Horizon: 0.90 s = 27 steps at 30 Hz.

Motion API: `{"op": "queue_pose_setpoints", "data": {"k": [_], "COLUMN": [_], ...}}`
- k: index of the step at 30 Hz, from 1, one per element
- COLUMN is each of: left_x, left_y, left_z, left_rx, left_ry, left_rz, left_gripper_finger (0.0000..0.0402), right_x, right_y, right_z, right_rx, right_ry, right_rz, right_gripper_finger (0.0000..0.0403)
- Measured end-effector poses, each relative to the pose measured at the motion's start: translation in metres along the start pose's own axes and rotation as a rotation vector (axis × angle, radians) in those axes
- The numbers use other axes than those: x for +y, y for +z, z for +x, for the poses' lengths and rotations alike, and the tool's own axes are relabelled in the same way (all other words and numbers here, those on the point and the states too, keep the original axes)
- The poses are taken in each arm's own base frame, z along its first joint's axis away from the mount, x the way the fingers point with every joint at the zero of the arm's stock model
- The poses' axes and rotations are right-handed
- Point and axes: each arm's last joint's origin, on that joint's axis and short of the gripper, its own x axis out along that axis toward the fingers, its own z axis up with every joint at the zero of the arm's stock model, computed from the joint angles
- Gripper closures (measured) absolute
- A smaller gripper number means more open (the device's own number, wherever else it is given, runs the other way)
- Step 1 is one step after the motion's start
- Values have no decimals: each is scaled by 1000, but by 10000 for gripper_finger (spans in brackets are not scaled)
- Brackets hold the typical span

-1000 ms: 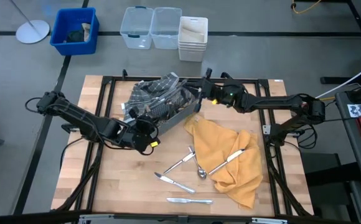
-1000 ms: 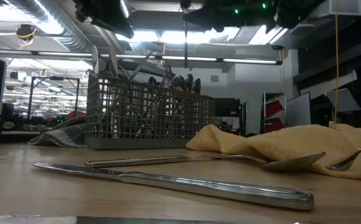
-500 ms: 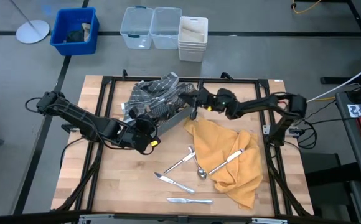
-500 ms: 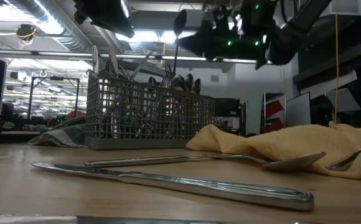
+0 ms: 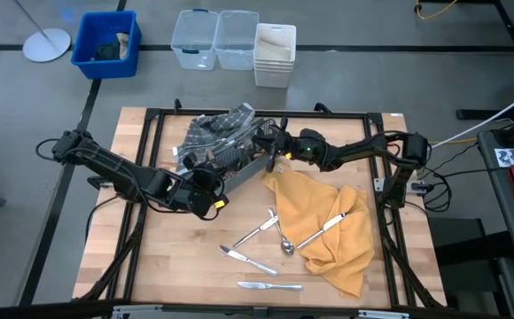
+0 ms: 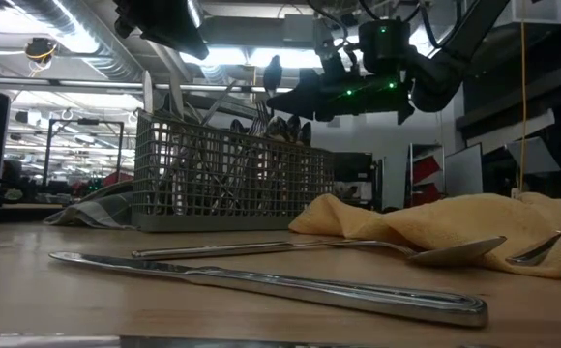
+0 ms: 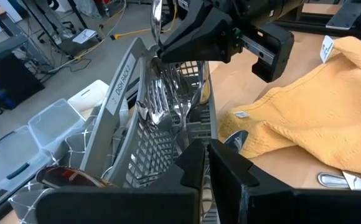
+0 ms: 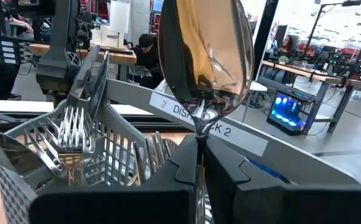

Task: Sort silverware
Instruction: Put the silver spoon into the gray silverware basket, then put the silver knife into the gray silverware basket

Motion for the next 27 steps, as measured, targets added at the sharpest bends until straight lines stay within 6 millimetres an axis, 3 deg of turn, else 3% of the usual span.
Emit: {"op": "queue_pose_setpoints", "data": {"k": [5,15,27], "left_x": [0,0,-3], "left_y": [0,0,-1], "left_z": [0,0,0], "left_rx": [1,0,54], "left_ry": [-1,-2,-87], "left_rz": [0,-3,-17], "left_gripper_finger": [386,386,386], "right_x": [0,0,-5], "right_y": [0,0,31], "right_z": [0,0,-11], "right_rx": [-1,12,-56], "right_ry": [10,1,-26], "right_rz": [-2,3,-4], "right_gripper_finger": [373,278,269]}}
